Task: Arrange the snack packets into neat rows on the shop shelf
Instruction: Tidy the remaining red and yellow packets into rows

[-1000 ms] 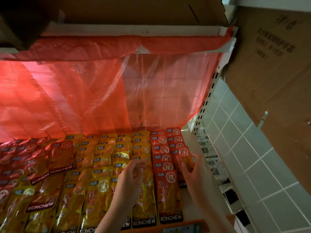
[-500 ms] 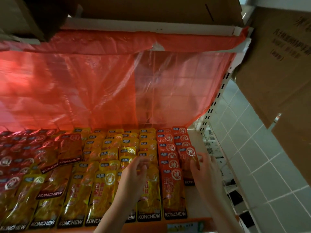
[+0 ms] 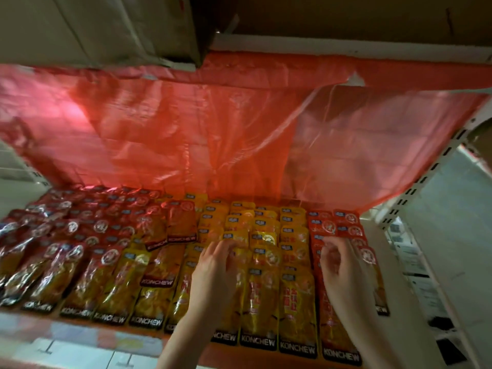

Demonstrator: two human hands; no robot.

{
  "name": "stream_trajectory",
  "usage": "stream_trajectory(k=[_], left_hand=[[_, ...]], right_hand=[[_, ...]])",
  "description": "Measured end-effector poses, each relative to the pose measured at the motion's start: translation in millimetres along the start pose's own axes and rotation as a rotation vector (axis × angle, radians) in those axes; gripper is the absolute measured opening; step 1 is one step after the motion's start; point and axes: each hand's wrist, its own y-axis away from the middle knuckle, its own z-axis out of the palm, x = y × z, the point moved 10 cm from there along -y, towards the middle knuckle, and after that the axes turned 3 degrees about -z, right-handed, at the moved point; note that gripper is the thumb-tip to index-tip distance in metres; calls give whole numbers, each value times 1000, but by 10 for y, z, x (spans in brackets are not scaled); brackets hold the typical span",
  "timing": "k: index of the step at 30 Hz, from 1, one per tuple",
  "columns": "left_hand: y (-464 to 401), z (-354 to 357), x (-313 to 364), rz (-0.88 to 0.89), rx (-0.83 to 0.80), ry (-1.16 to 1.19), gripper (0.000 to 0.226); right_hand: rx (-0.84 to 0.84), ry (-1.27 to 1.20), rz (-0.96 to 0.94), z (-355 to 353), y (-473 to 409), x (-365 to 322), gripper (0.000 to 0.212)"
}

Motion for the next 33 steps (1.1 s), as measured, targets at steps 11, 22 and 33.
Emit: stream_trajectory(k=[11, 22, 33], left_hand=[[-141, -563, -694, -128, 71, -165, 41], [-339, -1047, -1324, -321, 146, -238, 42], [-411, -1053, -1398, -293, 179, -248, 53]], right_hand=[[-176, -78, -88, 773, 47, -687, 21], [-294, -119, -234, 1450, 88, -1451, 18], [-382, -149, -343, 2077, 70, -2015, 24]])
